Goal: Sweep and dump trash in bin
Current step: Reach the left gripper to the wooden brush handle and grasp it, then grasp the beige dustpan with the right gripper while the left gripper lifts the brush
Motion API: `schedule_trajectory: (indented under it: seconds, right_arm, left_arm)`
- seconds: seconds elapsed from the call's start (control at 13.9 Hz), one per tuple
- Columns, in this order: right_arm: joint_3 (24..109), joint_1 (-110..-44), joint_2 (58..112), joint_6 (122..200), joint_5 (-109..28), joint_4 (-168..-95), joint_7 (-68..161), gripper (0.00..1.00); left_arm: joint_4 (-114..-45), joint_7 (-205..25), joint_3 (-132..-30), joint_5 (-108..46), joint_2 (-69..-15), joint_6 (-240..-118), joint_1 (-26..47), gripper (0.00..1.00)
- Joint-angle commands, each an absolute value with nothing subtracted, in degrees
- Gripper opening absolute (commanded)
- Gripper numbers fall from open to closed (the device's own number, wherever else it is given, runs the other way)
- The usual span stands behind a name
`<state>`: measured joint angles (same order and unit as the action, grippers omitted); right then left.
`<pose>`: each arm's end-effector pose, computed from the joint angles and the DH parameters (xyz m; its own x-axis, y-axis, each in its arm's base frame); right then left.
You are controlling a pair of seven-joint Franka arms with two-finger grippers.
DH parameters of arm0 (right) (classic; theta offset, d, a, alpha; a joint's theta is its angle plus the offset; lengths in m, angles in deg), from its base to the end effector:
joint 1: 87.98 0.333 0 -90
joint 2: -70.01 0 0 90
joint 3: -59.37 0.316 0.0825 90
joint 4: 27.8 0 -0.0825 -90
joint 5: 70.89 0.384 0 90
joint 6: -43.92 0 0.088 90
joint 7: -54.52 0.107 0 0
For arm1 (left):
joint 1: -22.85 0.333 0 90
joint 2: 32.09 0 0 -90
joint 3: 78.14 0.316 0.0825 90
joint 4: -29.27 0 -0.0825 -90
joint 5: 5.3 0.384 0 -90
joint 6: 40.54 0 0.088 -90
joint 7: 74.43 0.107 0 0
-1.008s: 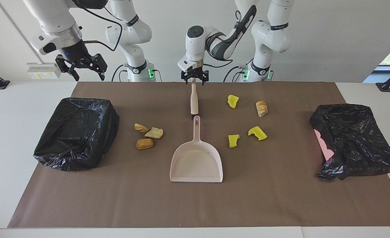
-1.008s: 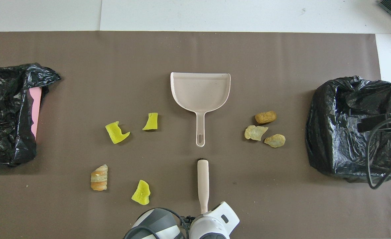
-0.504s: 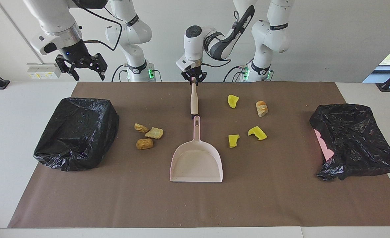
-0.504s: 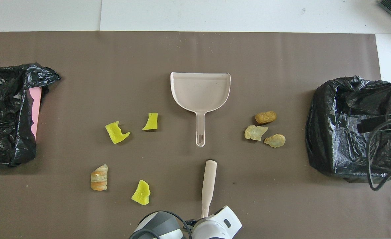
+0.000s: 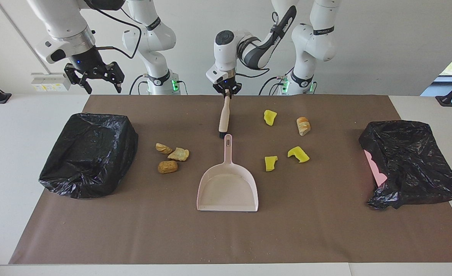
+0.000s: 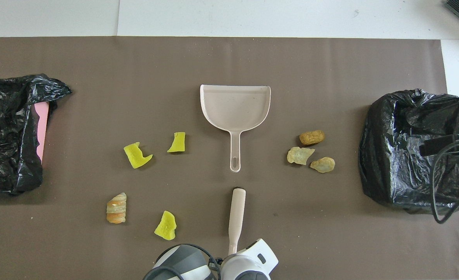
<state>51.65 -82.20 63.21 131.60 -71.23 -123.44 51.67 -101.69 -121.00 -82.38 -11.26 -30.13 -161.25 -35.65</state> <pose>0.5124 -0.0224 0.6374 0.9996 0.0169 -0.0208 0.0167 -0.9998 -0.0110 0.2218 -0.4412 0.3557 0.9641 -0.2137 -0.1573 -0.2243 -0.9731 -0.0525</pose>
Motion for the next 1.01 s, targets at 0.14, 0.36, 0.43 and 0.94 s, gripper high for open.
schedule_trajectory:
  seconds: [0.14, 0.36, 0.43, 0.94]
  right_arm:
    - [52.07, -82.19, 62.09, 132.08, -71.42, -124.83, 50.74, 1.0]
    - [53.65, -78.51, 63.67, 136.37, -70.19, -124.83, 56.43, 1.0]
    - [53.65, -76.75, 65.07, 137.26, -70.19, -124.74, 58.55, 1.0]
    - [53.65, -64.19, 77.98, 151.31, -69.57, -123.95, 73.21, 1.0]
  left_arm:
    - [-100.89, -112.5, -82.01, -11.45, -23.05, -146.73, -27.63, 0.0]
    - [-101.59, -102.41, -82.1, -11.45, -17.78, -136.03, -23.83, 0.0]
    - [-102.12, -100.9, -82.01, -11.45, -16.46, -132.86, -23.65, 0.0]
    - [-107.21, -110.19, -82.01, -7.25, -11.8, -125.79, -8.19, 0.0]
